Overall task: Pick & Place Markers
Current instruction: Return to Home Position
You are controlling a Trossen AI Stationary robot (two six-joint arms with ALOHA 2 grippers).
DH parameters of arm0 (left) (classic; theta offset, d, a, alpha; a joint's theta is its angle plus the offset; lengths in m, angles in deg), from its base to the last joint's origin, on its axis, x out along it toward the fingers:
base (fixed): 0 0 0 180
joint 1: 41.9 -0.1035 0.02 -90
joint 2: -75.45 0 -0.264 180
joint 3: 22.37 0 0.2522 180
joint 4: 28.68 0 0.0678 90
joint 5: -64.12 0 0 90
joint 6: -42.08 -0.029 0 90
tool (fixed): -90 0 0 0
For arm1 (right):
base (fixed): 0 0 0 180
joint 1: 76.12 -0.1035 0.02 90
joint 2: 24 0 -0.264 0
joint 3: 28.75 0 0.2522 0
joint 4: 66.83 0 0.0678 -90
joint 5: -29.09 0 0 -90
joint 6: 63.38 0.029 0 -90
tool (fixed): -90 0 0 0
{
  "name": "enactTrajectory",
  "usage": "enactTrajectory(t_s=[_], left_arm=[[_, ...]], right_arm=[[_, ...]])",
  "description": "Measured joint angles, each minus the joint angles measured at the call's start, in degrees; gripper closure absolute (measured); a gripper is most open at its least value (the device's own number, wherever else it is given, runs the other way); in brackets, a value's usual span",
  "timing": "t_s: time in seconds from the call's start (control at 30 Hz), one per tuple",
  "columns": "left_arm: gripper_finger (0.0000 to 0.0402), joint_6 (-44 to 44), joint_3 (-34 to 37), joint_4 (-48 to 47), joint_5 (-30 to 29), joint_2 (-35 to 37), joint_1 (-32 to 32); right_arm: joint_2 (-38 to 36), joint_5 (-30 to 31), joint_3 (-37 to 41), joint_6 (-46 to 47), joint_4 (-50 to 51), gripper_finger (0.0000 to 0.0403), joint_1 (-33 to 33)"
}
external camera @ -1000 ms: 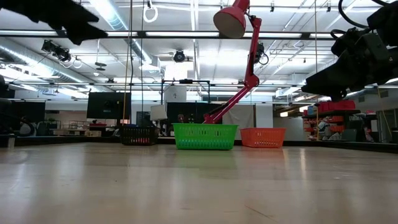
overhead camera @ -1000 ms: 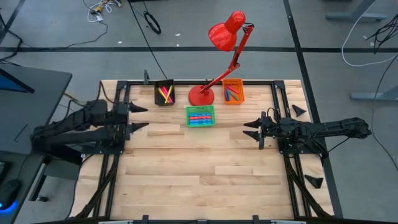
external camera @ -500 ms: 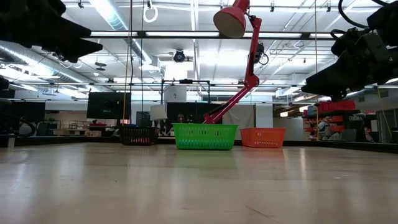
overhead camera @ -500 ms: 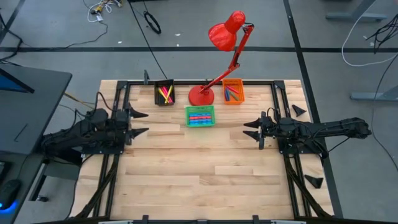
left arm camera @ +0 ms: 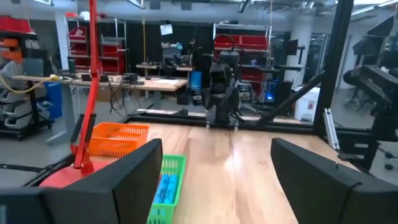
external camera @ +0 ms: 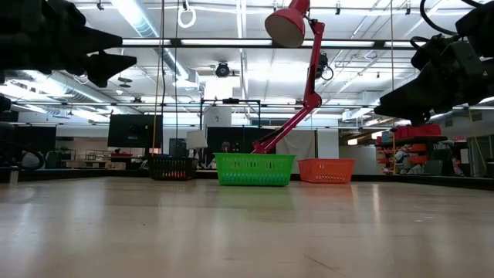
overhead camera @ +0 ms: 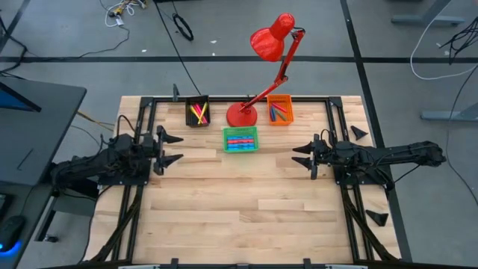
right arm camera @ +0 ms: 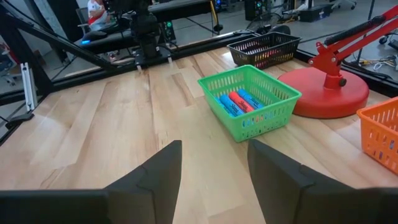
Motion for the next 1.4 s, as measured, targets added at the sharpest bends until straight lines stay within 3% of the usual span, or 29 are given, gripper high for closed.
enactTrajectory(t_s=[0.33,0.53,0.67,0.87,1.4], left_arm=[[0.0094,1.19,3.4,7.38,6.44,0.07,0.0],[0.0094,3.92,3.27,0.1,9.55,-0.18,0.02],[0.0094,9.36,3.27,-0.09,8.65,-2.4,0.33],[0.0094,8.88,3.27,-0.67,5.61,-2.19,0.37],[0.0094,9.11,3.44,2.38,5.33,-2.14,0.37]], right_arm=[[0.0,-0.01,0.0,-0.01,-0.02,0.0218,0.01],[0.0,0.0,0.0,-0.01,0.01,0.0218,0.0],[0.0,-0.08,0.0,0.0,-0.08,0.0218,0.0],[0.0,-0.01,0.0,-0.02,-0.24,0.0218,0.01],[0.0,0.0,0.02,0.0,-0.39,0.0218,0.0]])
